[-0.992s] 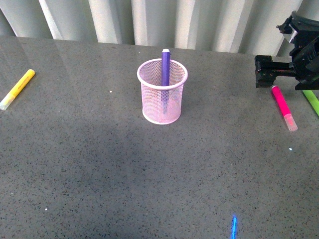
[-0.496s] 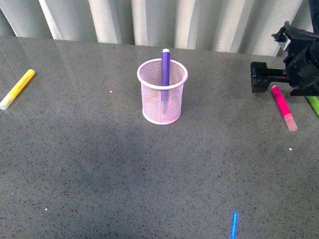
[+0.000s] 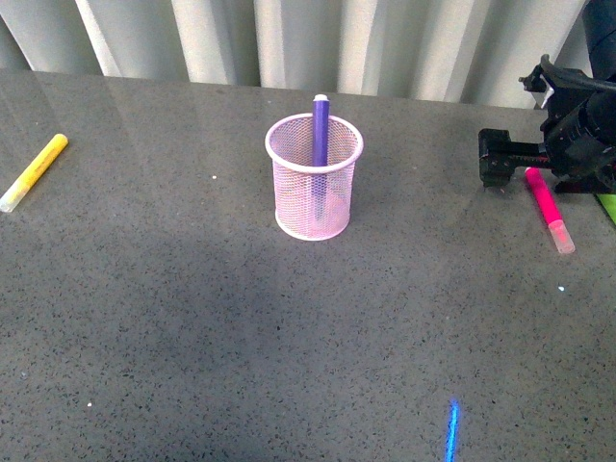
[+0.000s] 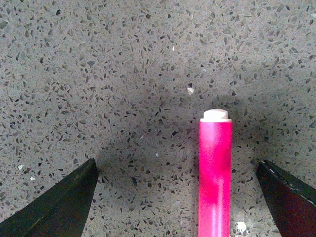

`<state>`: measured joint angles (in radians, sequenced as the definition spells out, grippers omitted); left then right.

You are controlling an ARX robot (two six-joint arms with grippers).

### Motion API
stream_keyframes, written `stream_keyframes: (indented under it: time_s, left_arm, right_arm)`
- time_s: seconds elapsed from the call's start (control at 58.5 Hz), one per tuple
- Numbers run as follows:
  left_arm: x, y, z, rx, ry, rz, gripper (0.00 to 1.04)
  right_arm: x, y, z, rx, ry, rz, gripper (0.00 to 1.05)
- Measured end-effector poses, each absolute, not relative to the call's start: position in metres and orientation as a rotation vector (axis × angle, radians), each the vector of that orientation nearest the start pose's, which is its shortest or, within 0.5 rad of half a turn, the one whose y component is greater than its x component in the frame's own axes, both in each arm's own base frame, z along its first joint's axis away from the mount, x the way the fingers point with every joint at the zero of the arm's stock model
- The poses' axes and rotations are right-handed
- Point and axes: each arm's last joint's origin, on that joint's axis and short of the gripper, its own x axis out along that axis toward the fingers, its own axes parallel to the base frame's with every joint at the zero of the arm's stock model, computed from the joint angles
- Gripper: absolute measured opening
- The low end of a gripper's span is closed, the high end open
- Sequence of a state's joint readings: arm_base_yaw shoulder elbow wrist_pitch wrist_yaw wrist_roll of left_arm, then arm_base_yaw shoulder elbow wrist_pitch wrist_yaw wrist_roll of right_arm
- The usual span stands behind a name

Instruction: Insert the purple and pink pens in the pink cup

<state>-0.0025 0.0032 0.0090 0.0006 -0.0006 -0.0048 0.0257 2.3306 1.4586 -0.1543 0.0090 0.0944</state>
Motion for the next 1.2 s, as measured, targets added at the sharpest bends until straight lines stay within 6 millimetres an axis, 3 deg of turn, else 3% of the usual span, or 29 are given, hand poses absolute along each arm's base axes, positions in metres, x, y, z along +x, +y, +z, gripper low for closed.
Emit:
stream_keyframes:
  time_s: [0.103, 0.376, 0.564, 0.838, 0.958, 1.043, 1.197]
  left_arm:
    - [0.097, 0.0, 0.166, -0.005, -0.006, -0.002, 0.98]
    - [0.097, 0.0, 0.166, -0.005, -0.006, -0.002, 0.98]
    - [0.097, 0.0, 0.166, -0.005, -0.006, -0.002, 0.98]
    - [0.097, 0.0, 0.166, -0.005, -0.006, -0.002, 0.98]
    - [0.097, 0.0, 0.166, -0.005, -0.006, -0.002, 0.98]
    - [0.097, 0.0, 0.166, -0.005, -0.006, -0.002, 0.98]
    - [0.097, 0.0, 0.166, -0.005, -0.006, -0.002, 0.98]
  right_arm:
    - [0.458, 0.011, 0.062, 0.069, 1.024, -0.037, 0.96]
    - [0.462, 0.003, 0.061, 0.077, 1.026, -0.042, 0.39]
    - [0.461, 0.004, 0.059, 0.077, 1.011, -0.027, 0.13]
    - [0.449, 0.006, 0.059, 0.104, 0.949, 0.004, 0.12]
    - [0.436, 0.009, 0.065, 0.085, 0.827, 0.021, 0.12]
    - [0.427, 0.016, 0.085, 0.037, 0.669, 0.067, 0.12]
    - [0.411, 0.048, 0.15, -0.053, 0.298, 0.25, 0.12]
